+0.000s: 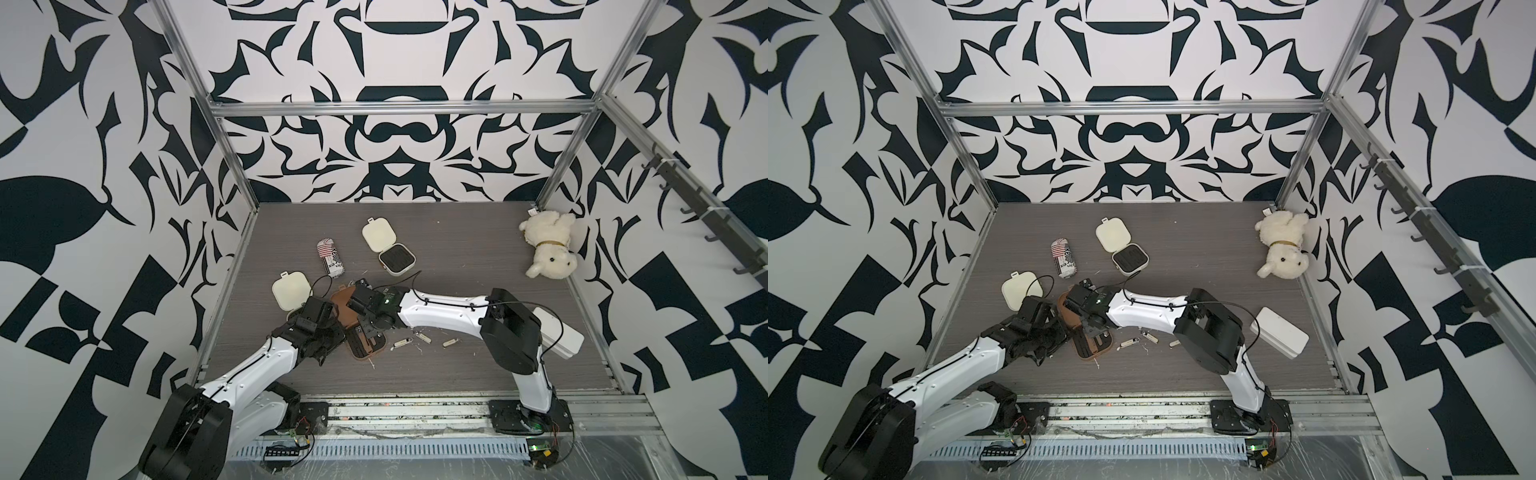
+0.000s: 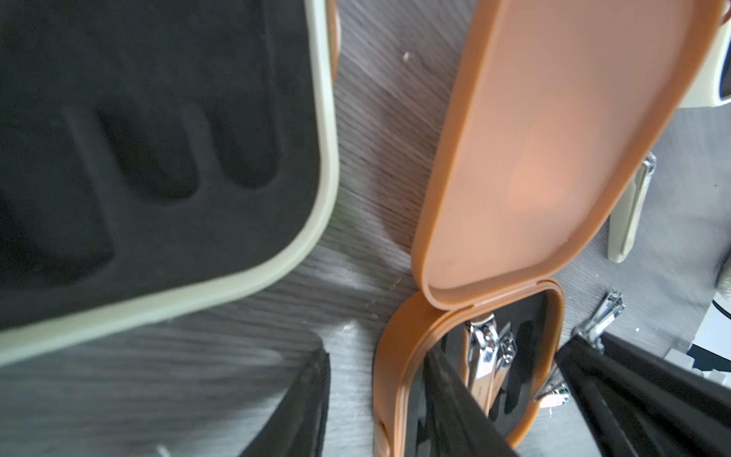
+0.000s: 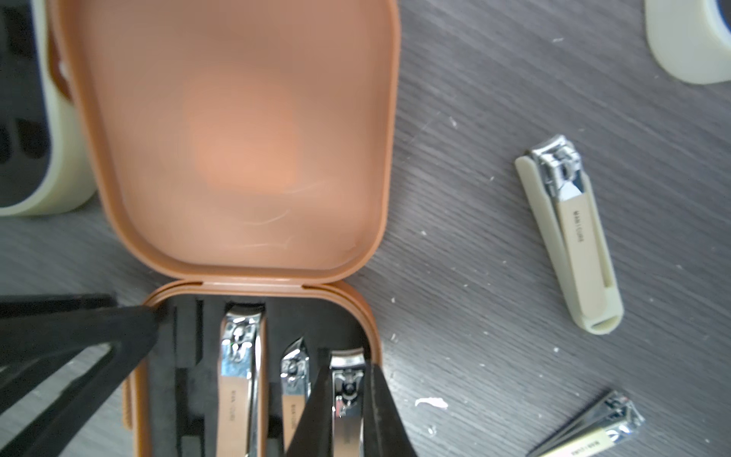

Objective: Organize nail clipper sets
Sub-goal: Place the nail clipper in the storage box.

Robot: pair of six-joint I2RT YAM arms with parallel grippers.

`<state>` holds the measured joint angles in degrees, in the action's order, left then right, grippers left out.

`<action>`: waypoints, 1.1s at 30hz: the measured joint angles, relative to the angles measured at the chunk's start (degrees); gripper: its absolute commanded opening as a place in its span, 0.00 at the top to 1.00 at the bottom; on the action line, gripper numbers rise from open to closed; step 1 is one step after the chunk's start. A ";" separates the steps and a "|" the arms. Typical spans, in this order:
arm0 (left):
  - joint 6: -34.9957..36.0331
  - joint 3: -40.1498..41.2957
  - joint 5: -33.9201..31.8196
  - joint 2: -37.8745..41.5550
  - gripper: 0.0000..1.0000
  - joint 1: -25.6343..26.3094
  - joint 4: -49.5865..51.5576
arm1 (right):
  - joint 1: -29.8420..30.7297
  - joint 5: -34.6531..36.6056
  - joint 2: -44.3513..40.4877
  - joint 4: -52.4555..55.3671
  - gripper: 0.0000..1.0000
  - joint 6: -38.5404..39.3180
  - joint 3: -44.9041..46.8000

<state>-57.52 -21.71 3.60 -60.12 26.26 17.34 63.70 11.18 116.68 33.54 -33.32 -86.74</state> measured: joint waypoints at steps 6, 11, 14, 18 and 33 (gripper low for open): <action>-0.09 0.04 0.00 0.07 0.57 0.00 0.02 | 0.55 -0.02 0.00 -0.72 0.96 -0.72 0.00; -0.11 0.11 0.02 0.07 0.58 0.00 -0.07 | 0.57 -0.02 0.00 -1.18 0.96 -1.03 0.02; -0.11 0.28 0.02 0.17 0.58 0.00 -0.28 | 0.57 -0.02 0.00 -1.51 0.96 -1.05 0.02; -0.11 0.72 0.02 0.79 0.58 0.00 -0.48 | 0.57 0.00 0.02 -1.86 0.96 -1.05 0.26; -0.13 0.87 0.00 1.07 0.59 0.00 -0.44 | 0.57 -0.07 0.02 -2.89 0.96 -1.11 2.03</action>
<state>-57.65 -20.84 3.60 -59.05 26.26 16.91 64.27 11.11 116.71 30.65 -34.44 -84.71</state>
